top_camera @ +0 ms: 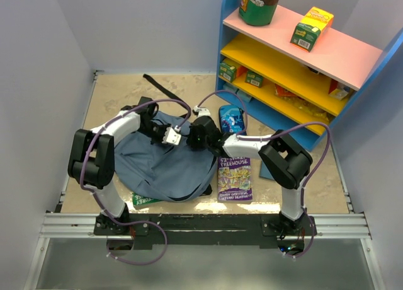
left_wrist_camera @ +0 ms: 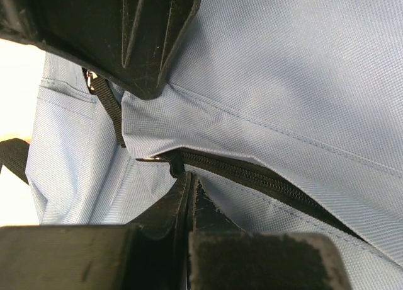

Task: Pack the student bag
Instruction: Unzip the student bag at the center of the board.

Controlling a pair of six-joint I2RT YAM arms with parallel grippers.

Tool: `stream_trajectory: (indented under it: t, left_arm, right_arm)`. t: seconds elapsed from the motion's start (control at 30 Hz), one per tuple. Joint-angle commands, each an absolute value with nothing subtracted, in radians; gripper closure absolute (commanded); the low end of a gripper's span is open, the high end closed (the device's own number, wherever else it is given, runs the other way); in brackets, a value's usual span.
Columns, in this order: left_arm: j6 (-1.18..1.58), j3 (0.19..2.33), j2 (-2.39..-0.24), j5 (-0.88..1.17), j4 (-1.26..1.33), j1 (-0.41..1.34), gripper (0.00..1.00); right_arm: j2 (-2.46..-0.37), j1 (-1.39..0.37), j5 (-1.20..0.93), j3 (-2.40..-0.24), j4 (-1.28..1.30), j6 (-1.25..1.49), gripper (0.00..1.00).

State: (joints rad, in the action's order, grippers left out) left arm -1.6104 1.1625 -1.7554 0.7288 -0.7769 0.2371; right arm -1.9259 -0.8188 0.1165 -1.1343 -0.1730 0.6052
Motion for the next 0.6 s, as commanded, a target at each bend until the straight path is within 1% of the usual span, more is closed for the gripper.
stream_trajectory:
  t: [0.0,0.27,0.57]
  left_arm:
    - [-1.579,1.158,-1.706,0.798,-0.775,0.241,1.00]
    - [-1.556,1.125,-1.631,0.765,-0.819,0.235,1.00]
    - [-1.586,1.016,-1.503,0.713,-0.874,0.161,1.00]
  right_arm:
    - [-1.919,-0.818,0.127,-1.131,-0.232,0.606,1.00]
    - [-1.937,-0.804,0.212,-1.169,-0.192,0.614,1.00]
    - [-1.928,-0.770,0.284,-1.129,-0.195,0.626,1.00]
